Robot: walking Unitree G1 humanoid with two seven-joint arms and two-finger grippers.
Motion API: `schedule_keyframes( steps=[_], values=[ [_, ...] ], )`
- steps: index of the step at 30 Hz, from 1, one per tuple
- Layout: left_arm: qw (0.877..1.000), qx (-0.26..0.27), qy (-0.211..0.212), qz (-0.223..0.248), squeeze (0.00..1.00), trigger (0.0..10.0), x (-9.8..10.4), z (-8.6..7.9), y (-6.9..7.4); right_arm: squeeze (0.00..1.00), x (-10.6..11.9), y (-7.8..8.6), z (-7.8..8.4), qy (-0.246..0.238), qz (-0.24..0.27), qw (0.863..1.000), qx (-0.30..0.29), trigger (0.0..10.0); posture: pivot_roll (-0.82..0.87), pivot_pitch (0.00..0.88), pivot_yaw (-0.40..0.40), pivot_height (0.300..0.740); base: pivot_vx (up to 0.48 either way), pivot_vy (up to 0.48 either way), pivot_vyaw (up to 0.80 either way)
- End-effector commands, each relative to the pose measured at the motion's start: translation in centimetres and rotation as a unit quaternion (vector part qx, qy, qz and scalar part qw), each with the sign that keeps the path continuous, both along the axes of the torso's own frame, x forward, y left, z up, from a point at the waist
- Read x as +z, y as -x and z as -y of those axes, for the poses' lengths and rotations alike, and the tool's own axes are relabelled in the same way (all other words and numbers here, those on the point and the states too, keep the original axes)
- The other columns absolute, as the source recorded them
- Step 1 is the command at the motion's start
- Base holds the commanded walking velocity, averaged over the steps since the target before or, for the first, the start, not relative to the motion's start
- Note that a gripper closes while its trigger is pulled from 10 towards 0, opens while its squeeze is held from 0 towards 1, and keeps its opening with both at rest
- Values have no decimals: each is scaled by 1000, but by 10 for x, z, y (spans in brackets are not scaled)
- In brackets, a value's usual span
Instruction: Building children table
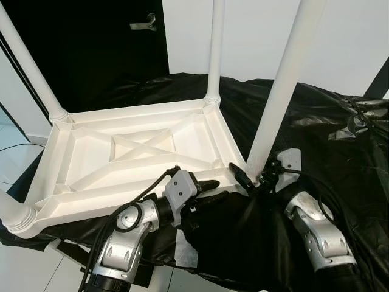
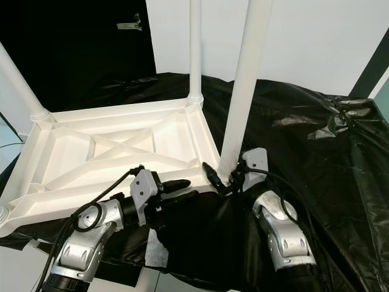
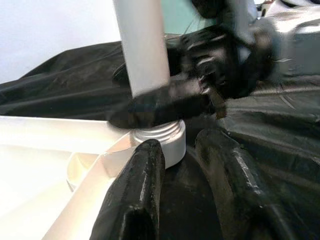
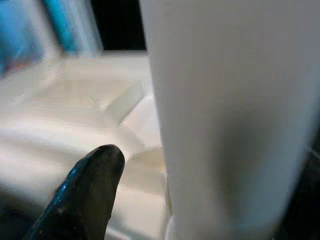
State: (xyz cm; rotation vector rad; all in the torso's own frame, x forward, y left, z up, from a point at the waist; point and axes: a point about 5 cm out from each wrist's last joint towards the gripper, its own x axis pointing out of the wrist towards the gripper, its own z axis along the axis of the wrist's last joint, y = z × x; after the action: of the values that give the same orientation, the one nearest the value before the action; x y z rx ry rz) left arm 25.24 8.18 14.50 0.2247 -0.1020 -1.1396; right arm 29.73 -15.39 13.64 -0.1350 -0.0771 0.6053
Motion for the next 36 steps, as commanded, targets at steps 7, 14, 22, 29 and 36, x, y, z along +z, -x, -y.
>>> schedule_keyframes(
  steps=[7,14,22,29,36],
  values=[
    [998,63,9,11,0,10000,3,-3,-8,0,-3,-12,1,43,-5,998,45,7137,2,0,-27,740,0,0,0],
    [998,67,13,15,0,10000,5,-3,-9,0,-7,-12,-1,52,-19,995,81,0,22,0,-33,740,0,0,0],
    [998,67,13,14,0,10000,5,-3,-8,0,-13,-7,5,42,-26,996,69,0,21,0,-34,740,0,0,0],
    [998,64,13,12,0,10000,4,-1,-7,0,-15,-6,7,24,-26,999,18,10000,17,0,-33,740,0,0,0],
    [998,58,12,8,0,10000,3,0,-5,0,-19,0,-2,7,-18,994,-109,10000,20,0,-33,740,0,0,0]
  ],
)
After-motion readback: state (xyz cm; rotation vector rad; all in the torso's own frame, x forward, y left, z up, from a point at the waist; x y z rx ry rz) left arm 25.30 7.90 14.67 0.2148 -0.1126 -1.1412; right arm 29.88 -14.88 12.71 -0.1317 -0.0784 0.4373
